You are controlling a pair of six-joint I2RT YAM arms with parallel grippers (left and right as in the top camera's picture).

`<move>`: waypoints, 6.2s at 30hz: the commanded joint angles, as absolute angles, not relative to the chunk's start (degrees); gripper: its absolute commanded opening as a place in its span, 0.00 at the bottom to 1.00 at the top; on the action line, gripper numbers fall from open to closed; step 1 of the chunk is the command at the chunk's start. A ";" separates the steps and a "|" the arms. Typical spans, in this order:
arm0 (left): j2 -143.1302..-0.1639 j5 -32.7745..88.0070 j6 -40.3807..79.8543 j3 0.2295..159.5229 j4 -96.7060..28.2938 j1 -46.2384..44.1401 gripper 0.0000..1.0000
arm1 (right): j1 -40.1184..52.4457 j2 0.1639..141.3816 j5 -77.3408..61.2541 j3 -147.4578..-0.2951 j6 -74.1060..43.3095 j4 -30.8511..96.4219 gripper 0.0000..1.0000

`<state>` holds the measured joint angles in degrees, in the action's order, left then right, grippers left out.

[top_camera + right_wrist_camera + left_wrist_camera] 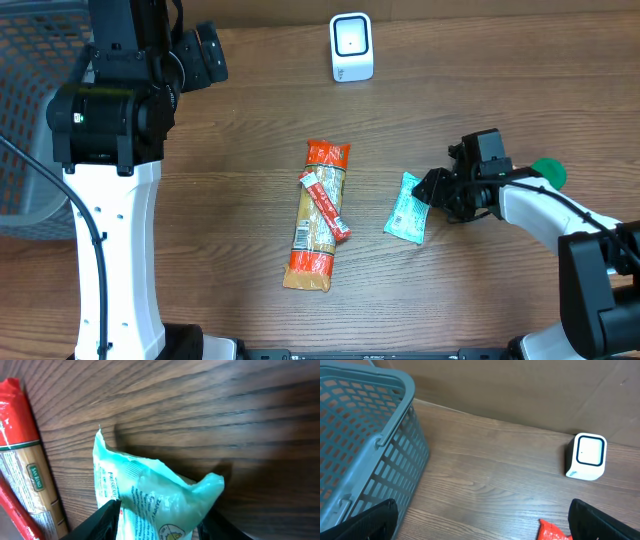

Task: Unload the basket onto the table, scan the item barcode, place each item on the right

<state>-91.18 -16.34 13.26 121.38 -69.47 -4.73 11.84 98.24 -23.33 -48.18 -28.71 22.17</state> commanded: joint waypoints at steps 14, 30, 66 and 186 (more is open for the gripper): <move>-91.00 -16.93 12.19 121.93 -69.43 -4.51 1.00 | 15.18 96.90 -19.55 -47.16 -28.03 20.62 0.04; -91.00 -16.93 12.19 121.93 -69.43 -4.51 1.00 | 13.37 74.08 -21.39 -50.87 -14.96 23.83 0.04; -91.00 -16.93 12.19 121.93 -69.43 -4.51 1.00 | 21.56 107.42 -0.01 -131.31 -1.87 70.04 0.03; -91.00 -16.93 12.19 121.93 -69.43 -4.51 1.00 | 17.30 118.63 11.60 -100.66 -14.96 82.67 0.04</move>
<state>-91.18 -16.34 13.23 121.38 -69.45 -4.73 18.35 119.44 11.99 -105.01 -14.39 83.92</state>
